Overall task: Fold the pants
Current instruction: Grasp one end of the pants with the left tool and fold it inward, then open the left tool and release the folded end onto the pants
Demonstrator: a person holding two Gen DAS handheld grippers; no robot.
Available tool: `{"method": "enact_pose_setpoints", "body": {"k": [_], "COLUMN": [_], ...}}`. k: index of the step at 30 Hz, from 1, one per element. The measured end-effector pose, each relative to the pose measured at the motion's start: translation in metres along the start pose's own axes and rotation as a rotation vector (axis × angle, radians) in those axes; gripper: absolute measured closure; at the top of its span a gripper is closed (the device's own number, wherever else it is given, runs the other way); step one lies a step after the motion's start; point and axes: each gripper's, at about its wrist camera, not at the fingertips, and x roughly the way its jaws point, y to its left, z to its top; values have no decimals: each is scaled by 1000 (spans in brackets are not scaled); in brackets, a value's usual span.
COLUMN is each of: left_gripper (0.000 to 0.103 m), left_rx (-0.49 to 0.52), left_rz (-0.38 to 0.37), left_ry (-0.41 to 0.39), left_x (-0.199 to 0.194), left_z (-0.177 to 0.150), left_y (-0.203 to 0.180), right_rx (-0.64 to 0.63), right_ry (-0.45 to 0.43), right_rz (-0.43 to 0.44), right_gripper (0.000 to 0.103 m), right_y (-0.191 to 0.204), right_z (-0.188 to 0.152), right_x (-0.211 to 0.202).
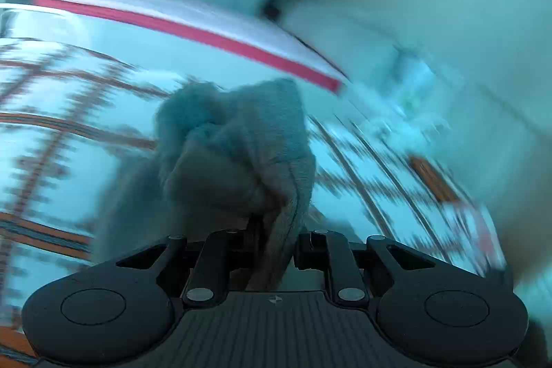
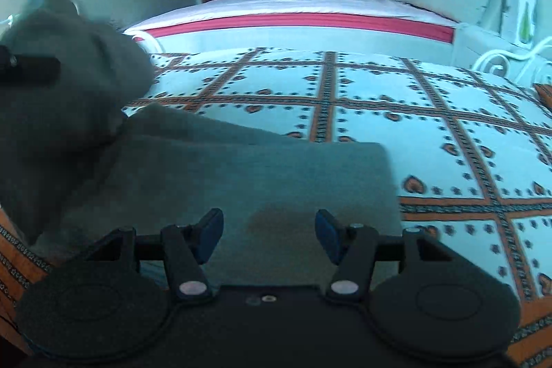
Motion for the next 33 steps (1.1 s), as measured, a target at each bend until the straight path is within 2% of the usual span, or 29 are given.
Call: {"method": "enact_pose_setpoints", "body": {"k": [3,7,10,13,15,17,18,21,25,27,29,31,32,33], "left_gripper": [85,85,85,82,61,10,3,0,0,0,0,0,0,0], "left_rx": [44,106,166,280,340,326,321,335,239,174,88,19,-2,-18], "left_rz": [-52,-66,-36,11,20,-35,-31,-18,41,72,121,203,239,265], "left_ry": [89,158,194,243,260,291,289,265,252,228,197,176,173,178], "left_x": [27,49,58,67,68,69,65,55,43,34,23,16,15,15], "left_z": [-23,-40,-47,-55,-58,-51,-49,-43,-28,-20,-13,-7,-6,-6], "left_y": [-29,-49,-59,-72,-81,-88,-91,-95,-71,-51,-24,2,14,25], "right_rx": [28,73,101,134,171,228,266,362,387,370,358,393,412,422], "right_ry": [-10,-4,-3,-6,-17,-27,-41,-93,-81,-82,-65,-37,-17,14], "right_rz": [-40,-79,-98,-116,-127,-135,-113,2,166,209,240,278,296,310], "right_gripper": [52,52,52,52,51,50,49,49,49,48,48,46,40,38], "right_y": [-17,-41,-53,-66,-76,-89,-96,-103,-91,-80,-70,-64,-62,-58], "right_z": [-3,-9,-13,-14,-14,-13,-11,-3,10,15,21,27,29,31], "right_x": [-8,-13,-18,-23,-28,-33,-35,-45,-42,-40,-35,-25,-20,-14]}}
